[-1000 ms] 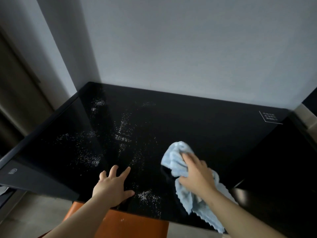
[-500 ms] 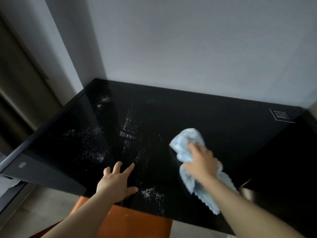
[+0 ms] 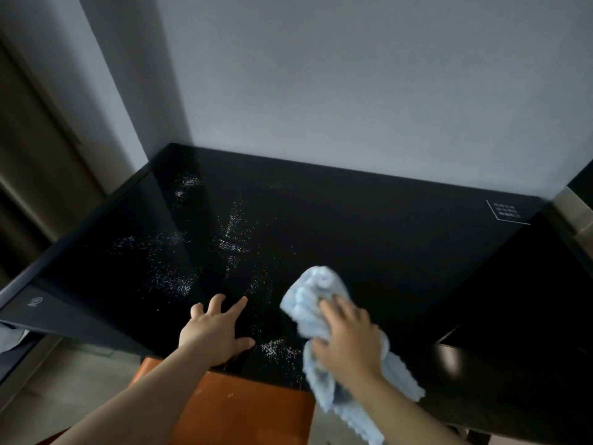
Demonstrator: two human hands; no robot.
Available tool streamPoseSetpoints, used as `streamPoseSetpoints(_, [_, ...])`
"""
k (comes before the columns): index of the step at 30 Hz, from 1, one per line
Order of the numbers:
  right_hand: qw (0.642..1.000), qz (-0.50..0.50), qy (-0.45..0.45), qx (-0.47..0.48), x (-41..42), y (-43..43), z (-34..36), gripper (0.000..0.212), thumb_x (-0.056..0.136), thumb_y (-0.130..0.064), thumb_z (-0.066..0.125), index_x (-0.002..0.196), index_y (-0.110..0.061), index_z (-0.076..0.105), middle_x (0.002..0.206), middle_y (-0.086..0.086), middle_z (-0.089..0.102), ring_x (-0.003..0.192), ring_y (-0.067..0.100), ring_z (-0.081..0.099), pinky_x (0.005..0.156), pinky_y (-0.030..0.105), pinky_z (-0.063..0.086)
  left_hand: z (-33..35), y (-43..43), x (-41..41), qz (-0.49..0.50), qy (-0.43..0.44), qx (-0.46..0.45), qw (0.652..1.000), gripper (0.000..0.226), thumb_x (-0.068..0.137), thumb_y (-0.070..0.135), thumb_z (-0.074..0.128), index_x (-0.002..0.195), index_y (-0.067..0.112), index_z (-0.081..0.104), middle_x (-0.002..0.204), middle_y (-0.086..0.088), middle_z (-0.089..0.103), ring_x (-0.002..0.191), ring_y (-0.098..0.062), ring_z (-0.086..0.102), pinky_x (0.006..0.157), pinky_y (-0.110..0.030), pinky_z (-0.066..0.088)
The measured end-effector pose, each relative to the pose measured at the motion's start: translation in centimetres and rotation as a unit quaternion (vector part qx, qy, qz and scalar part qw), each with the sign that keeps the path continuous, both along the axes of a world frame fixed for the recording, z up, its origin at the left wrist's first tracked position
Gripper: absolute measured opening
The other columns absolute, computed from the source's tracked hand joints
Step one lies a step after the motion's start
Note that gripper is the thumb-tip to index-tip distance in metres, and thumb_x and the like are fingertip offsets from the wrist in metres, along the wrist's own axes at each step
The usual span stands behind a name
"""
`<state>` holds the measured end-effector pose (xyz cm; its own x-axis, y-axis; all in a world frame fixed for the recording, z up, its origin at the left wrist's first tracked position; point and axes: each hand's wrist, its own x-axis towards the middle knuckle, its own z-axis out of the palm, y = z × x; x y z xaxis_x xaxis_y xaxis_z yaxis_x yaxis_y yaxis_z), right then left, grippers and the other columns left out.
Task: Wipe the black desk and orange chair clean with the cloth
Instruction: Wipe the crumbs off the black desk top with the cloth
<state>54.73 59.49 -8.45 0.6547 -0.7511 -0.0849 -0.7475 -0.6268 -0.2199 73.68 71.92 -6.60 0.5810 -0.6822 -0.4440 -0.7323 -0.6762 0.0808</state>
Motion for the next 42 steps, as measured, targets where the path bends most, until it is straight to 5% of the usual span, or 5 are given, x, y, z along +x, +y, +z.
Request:
streamPoseSetpoints(17, [0.992,0.086,-0.019,0.09,2.0,8.6,0.3,0.058,0.077,-0.044,0.043,0.134,-0.041,0.031,0.145,-0.015,0.028,0.122,0.021,0.036,0.094,0.037,0.033,-1.0,2.4,0.9,-0.118,-0.023,-0.001,0.993,0.053,0.1,0.026,0.034,0.15,0.026,0.017,0.158,0.006,-0.004,0.144,-0.03,-0.007,0.118,-0.043,0.009])
streamPoseSetpoints(23, [0.986,-0.168,0.004,-0.009,-2.6,3.3,2.0,0.052,0.086,-0.042,0.05,0.136,-0.034,0.036,0.144,-0.008,0.037,0.117,0.022,0.044,0.091,0.036,0.043,-1.5,3.8,1.2,-0.112,-0.003,-0.023,0.993,0.05,0.102,0.027,0.026,0.15,0.027,0.011,0.159,0.005,-0.005,0.145,-0.031,-0.008,0.118,-0.038,0.014])
streamPoseSetpoints(30, [0.99,0.092,-0.042,0.103,0.5,10.3,1.1,0.055,0.076,-0.042,0.044,0.131,-0.041,0.038,0.14,-0.018,0.033,0.118,0.019,0.039,0.092,0.034,0.034,-2.2,3.9,1.5,-0.105,0.009,-0.068,0.992,0.056,0.099,0.021,0.031,0.151,0.027,0.01,0.159,0.002,0.004,0.146,-0.025,0.001,0.118,-0.038,0.013])
streamPoseSetpoints(36, [0.986,-0.166,0.014,-0.013,-2.4,5.5,2.1,0.058,0.087,-0.046,0.049,0.141,-0.038,0.029,0.15,-0.01,0.028,0.123,0.021,0.039,0.094,0.035,0.037,-1.4,4.3,0.3,-0.114,-0.017,-0.053,0.992,0.048,0.102,0.021,0.028,0.149,0.024,0.022,0.158,0.008,-0.003,0.145,-0.027,-0.006,0.116,-0.034,0.013])
streamPoseSetpoints(42, [0.987,0.092,-0.043,0.121,0.1,9.5,1.3,0.06,0.072,-0.045,0.044,0.131,-0.04,0.041,0.138,-0.018,0.036,0.117,0.022,0.041,0.087,0.033,0.032,-1.5,4.1,0.5,-0.089,-0.004,-0.075,0.993,0.053,0.101,0.022,0.027,0.15,0.027,0.009,0.158,0.005,0.003,0.145,-0.024,-0.002,0.118,-0.031,0.01])
